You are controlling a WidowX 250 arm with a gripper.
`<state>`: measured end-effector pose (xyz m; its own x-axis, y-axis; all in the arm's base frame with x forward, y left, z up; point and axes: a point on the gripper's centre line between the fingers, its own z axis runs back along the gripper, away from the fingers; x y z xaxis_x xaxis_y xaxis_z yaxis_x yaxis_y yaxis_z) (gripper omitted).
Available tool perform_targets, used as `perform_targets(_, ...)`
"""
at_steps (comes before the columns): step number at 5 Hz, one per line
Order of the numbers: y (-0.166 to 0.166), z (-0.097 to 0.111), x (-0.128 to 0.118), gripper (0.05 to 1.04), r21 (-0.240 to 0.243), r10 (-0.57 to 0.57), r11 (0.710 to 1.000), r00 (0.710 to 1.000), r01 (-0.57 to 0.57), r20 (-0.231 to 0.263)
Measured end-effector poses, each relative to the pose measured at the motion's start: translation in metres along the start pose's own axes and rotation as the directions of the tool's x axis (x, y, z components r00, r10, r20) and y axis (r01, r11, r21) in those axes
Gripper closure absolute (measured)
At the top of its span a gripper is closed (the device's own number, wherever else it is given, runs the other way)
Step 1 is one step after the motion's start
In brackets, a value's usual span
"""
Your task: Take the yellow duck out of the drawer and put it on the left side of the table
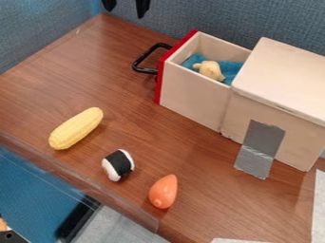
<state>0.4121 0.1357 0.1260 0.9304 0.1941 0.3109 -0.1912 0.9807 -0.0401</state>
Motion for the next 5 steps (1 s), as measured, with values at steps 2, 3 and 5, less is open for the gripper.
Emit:
perform_targets(2,-0.030,-0.018,-0.009,0.084,-0.100,-0.072,0.993,0.996,0.066,-0.055)
perform_targets(3,-0.070,-0.002,-0.006,0.084,-0.162,-0.165,0.974,0.986,0.159,-0.021)
perform_targets(5,-0.126,0.006,-0.014,0.084,-0.236,-0.276,0.934,0.961,0.268,0.001)
